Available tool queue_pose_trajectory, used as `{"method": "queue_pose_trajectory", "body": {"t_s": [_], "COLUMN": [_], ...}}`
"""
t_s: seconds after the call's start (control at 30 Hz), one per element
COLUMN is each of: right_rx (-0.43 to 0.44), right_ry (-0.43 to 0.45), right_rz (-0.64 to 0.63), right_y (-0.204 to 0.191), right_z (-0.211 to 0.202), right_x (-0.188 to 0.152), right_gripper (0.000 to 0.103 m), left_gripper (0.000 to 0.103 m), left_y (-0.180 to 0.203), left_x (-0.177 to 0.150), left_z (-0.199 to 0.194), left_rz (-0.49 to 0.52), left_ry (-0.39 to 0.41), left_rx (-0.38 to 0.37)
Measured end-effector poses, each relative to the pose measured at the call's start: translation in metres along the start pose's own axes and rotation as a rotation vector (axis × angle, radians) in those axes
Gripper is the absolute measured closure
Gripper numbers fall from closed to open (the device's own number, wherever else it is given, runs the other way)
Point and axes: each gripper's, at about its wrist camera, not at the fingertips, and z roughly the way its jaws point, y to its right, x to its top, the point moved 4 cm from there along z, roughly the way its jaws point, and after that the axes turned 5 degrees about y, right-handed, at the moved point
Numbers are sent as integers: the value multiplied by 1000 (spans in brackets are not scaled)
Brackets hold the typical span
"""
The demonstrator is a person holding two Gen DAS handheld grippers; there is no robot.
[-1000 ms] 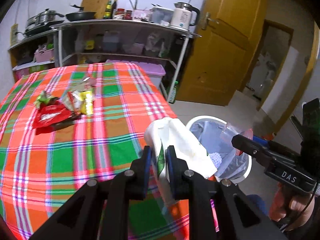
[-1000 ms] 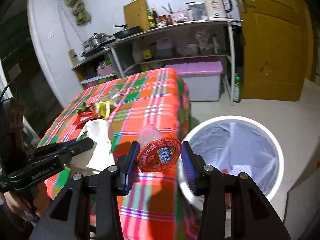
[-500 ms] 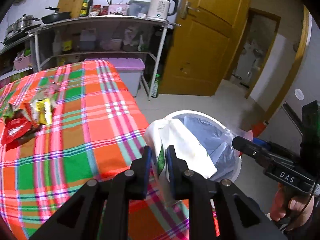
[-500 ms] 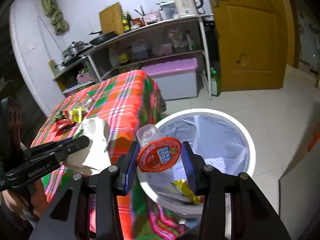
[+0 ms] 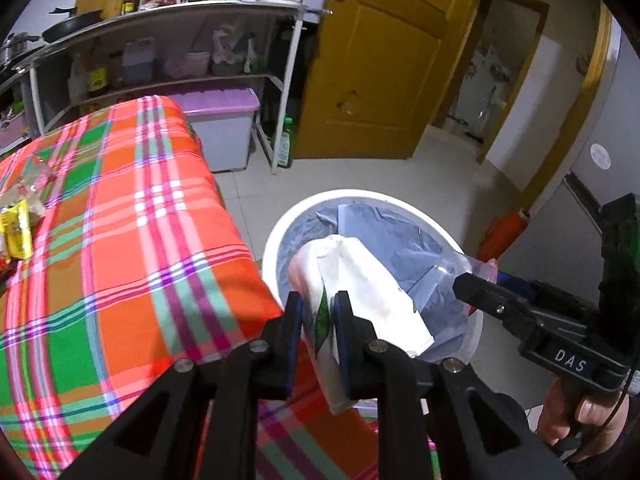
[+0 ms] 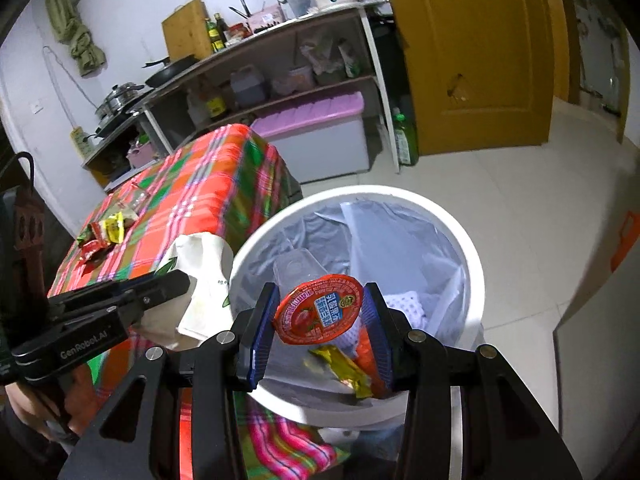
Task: Collect trash
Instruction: 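Carry the white paper and red-lidded cup over the white bin and release both, then move both open tools back over the table toward the remaining wrappers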
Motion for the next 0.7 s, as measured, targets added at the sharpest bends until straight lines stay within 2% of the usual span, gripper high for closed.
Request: {"method": "queue_pose_trajectory", "body": {"t_s": [0.2,0.43,0.47,0.53,0.7], "right_rx": [-15,-37,-40,-44,-39], "right_ry": [-31,-63,-62,-63,-58], "right_rz": [17,22,24,31,38], "right_y": [11,20,21,23,23], "right_z": [12,21,21,22,19], "right_x": [-3,-9,-10,-11,-11], "right_gripper": [59,58,58,55,54], "left_gripper": [86,85,84,72,71], "left_y": [10,11,10,11,7], "left_x": [-2,-4,-4,-5,-4], "left_z": [18,30,30,30,26], "left_rz": [20,-2,-2,-4,-16], "left_ry": [-47,-89,-92,-94,-81], "left_rx": [-9,-34,-34,-36,-39]}}
